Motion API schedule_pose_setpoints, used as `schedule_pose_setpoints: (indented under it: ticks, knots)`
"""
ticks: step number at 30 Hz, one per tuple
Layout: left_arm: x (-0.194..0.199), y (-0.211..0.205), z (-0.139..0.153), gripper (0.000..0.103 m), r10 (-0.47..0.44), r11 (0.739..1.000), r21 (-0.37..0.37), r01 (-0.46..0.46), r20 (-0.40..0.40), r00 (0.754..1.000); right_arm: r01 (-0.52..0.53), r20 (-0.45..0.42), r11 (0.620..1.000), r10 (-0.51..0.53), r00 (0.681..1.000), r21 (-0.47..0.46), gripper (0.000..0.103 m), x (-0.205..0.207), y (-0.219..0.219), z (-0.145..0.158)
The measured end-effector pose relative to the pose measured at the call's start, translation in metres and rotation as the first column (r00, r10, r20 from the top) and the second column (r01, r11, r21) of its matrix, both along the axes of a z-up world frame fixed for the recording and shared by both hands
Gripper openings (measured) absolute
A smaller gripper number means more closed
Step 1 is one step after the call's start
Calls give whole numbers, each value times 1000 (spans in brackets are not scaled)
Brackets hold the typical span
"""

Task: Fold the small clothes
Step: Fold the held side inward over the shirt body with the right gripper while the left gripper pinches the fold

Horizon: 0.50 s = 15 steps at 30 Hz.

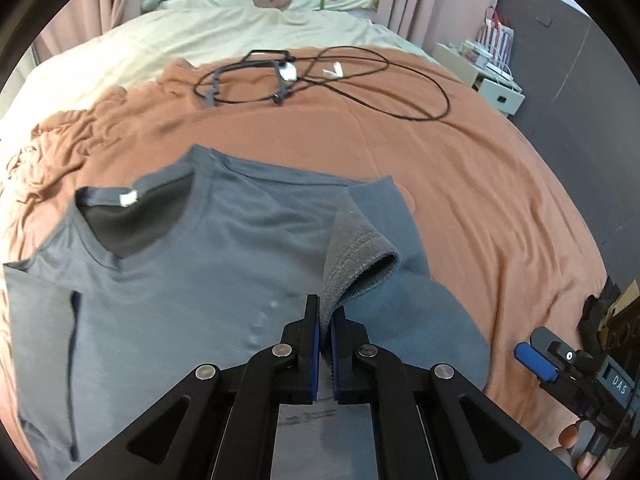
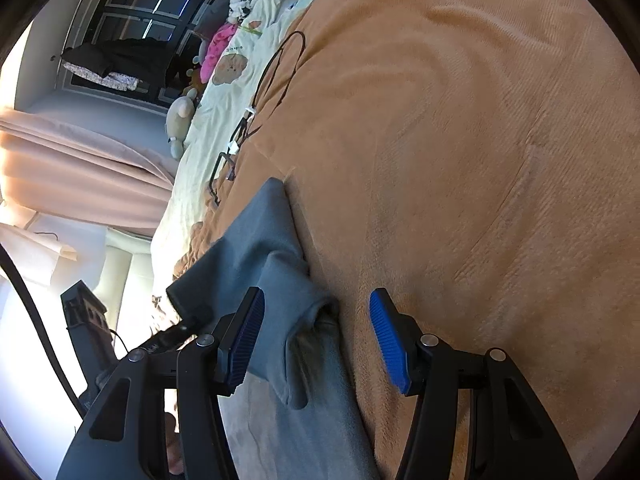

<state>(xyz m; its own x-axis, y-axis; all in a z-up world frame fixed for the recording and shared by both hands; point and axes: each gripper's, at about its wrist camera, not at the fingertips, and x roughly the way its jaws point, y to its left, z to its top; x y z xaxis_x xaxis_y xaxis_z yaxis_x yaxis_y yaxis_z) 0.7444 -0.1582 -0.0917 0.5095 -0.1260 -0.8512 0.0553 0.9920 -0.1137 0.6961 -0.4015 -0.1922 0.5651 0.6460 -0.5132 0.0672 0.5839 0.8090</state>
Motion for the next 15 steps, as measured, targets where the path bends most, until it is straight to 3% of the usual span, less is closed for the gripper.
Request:
schedule_pose_setpoints:
  ticks: [4,15]
  knots:
    - [4,11,0,4,19,1000,15,-19,-8,1000,-9,-2,1000,9,1000,-2,53,1,3,-2]
    - [14,38,-36,4,95,995,45,-92,-77,992,-34,-14,999,33,999,-24,53,11,13,-5]
